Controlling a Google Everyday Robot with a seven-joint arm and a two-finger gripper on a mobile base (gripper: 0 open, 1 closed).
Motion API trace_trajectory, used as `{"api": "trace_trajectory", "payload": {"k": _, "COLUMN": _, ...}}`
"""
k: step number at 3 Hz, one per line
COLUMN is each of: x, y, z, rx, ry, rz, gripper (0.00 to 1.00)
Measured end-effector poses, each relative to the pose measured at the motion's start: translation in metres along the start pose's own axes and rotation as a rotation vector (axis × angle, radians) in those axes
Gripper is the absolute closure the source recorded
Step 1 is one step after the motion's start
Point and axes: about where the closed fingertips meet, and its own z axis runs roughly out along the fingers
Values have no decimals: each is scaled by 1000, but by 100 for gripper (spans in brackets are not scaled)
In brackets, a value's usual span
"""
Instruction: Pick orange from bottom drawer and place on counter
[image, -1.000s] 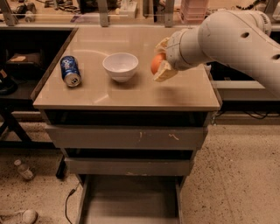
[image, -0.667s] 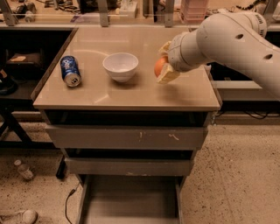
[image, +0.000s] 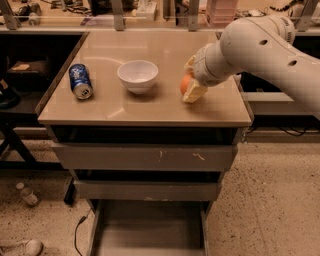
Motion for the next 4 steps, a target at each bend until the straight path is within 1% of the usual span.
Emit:
{"api": "trace_trajectory", "payload": {"k": 2, "x": 6, "y": 8, "z": 16, "rx": -70, "ry": 26, "rz": -24, "gripper": 100}}
{"api": "trace_trajectory", "payload": {"k": 3, "x": 6, "y": 9, "z": 17, "rx": -75, "ry": 27, "rz": -26, "gripper": 87}}
{"api": "trace_trajectory", "payload": {"k": 4, "x": 6, "y": 9, "z": 17, "rx": -75, "ry": 27, "rz": -26, "gripper": 64}}
